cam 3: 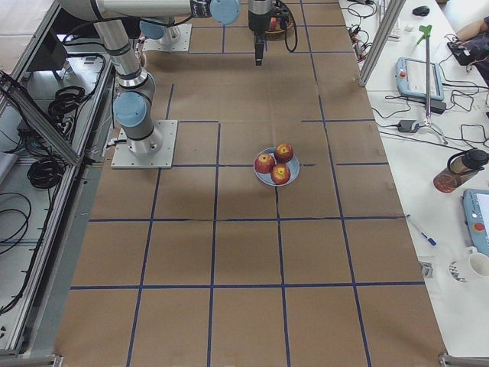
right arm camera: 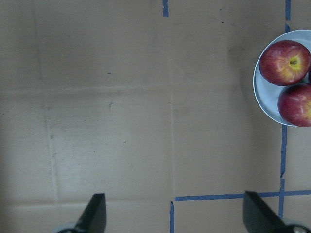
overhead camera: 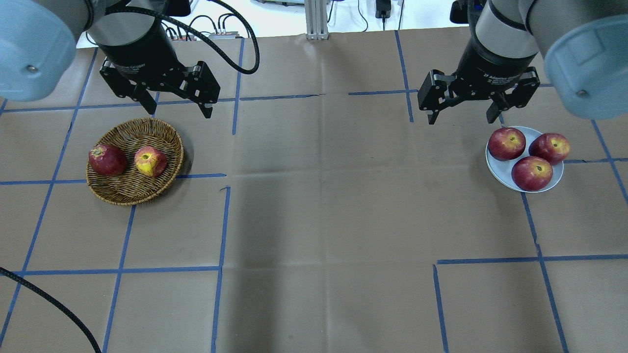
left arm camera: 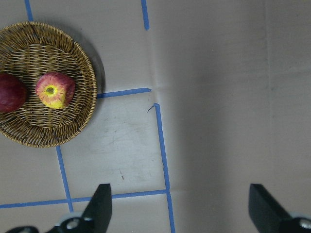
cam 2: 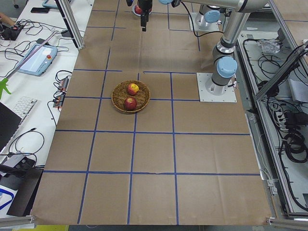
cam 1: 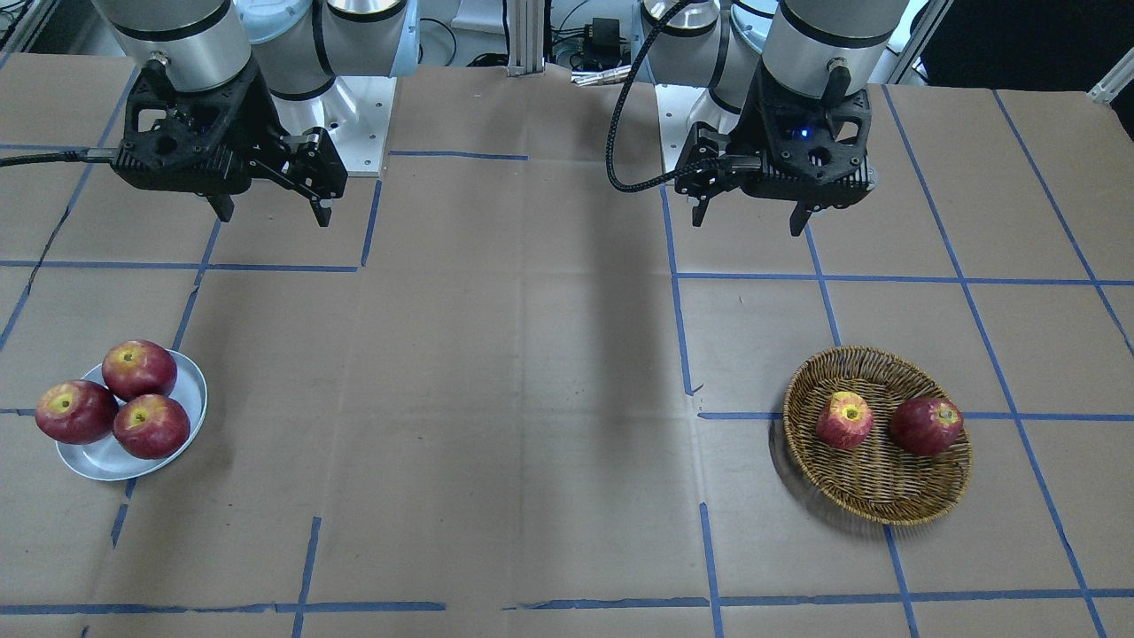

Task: Transfer apple from basket to plate
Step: 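Move the left gripper toward the wicker basket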

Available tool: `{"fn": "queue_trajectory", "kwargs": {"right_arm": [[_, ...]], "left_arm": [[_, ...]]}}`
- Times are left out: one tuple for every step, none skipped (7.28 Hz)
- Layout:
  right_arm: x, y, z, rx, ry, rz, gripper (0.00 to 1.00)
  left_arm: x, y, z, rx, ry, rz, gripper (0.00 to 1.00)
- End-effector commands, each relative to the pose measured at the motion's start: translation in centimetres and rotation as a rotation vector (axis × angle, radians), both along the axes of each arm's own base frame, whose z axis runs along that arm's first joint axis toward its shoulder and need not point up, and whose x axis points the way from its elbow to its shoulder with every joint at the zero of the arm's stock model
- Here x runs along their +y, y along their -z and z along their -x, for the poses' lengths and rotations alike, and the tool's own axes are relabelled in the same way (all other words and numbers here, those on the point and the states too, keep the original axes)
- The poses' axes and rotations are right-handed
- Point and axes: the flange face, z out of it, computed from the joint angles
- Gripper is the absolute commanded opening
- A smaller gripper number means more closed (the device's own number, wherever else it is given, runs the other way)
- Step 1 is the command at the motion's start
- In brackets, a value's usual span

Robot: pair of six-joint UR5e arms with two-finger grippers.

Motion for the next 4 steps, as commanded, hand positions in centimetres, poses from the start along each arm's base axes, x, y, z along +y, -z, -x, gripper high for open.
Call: {"fn": "queue_trajectory", "kwargs": {"right_arm": [[-0.07, 0.1, 0.2, 0.0, -0.003, -0.002, 1.0], [-0.06, 0.03, 0.12, -0.001, -0.003, -0.001, 1.0], [-0.05, 0.18, 0.19, -0.001, -0.003, -0.004, 1.0], [-0.05, 0.18, 0.21, 0.0, -0.003, -0.004, 1.0]], "left_arm": [[-0.32, 0.36, -0.32, 0.006, -0.003, -0.002, 0.99], [-0.23, 0.13, -0.37, 0.002, -0.002, 0.003, 0.99], [-0.21, 0.05, -0.49, -0.002, -0.004, 0.005, 0.99], [-0.27, 0.11, -0.5, -0.004, -0.005, 0.005, 0.99]]}}
